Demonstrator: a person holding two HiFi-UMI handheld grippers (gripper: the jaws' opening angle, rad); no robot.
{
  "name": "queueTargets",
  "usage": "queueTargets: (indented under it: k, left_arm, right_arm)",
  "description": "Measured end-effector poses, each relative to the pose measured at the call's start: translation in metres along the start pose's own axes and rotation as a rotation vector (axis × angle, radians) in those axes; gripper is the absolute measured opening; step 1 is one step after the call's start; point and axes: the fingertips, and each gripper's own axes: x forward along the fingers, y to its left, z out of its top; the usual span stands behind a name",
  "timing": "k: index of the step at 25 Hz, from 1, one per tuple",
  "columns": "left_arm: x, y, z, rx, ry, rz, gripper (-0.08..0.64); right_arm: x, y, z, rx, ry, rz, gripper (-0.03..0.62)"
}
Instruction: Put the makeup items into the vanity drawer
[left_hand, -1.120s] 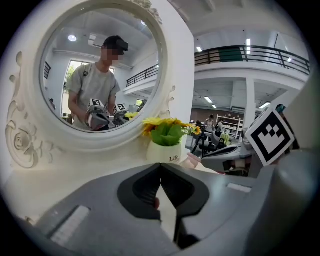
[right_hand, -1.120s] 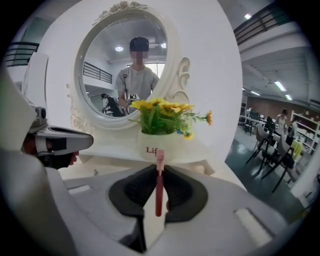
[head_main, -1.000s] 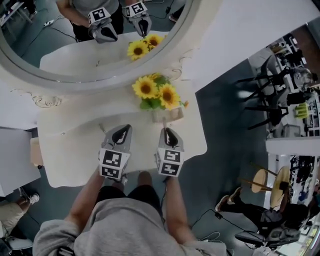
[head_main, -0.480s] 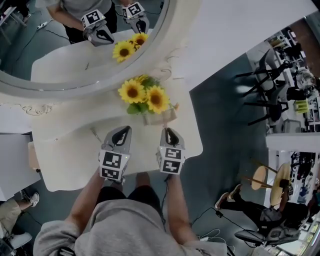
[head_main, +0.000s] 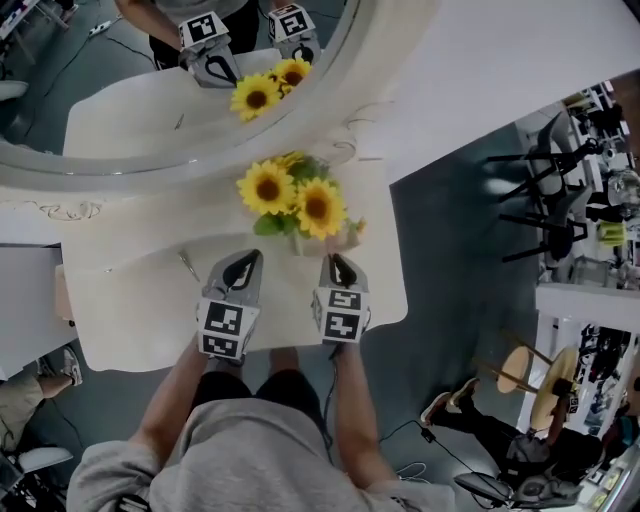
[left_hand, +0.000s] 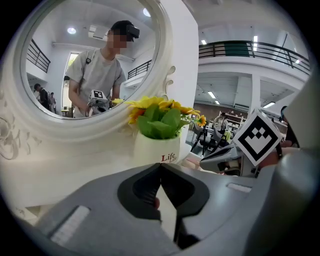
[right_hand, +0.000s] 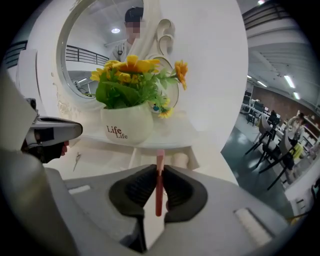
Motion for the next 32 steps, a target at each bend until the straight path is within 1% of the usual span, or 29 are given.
queueTargets:
  k: [6, 17, 20, 26, 30, 32]
  left_arm:
    - [0.006, 0.006, -0.004, -0.017, 0.010, 0.028, 0.011]
    - [0.007, 0.015, -0.012, -0.049, 0.024, 0.065, 0.011]
    - [0.007, 0.018, -0.012, -0.047, 0.026, 0.072, 0.011]
    - [0.006, 0.019, -0.011, -0.041, 0.029, 0.077, 0.011]
    - [0.005, 0.019, -0.010, -0.035, 0.028, 0.076, 0.011]
    - [0.005, 0.019, -0.009, -0.032, 0.027, 0.074, 0.011]
  right_arm:
    - [0.014, -0.004, -0.002, -0.001, 0.026, 0.020, 0.048]
    - [0.029, 0.000, 0.012, -0.021, 0.023, 0.044, 0.048]
    - [0.033, 0.001, 0.014, -0.020, 0.019, 0.048, 0.048]
    - [0.036, 0.000, 0.018, -0.033, -0.011, 0.011, 0.053]
    - [0.035, 0.009, 0.022, -0.041, -0.039, 0.052, 0.184]
    - [0.035, 0.012, 0.021, -0.033, -0.037, 0.061, 0.186]
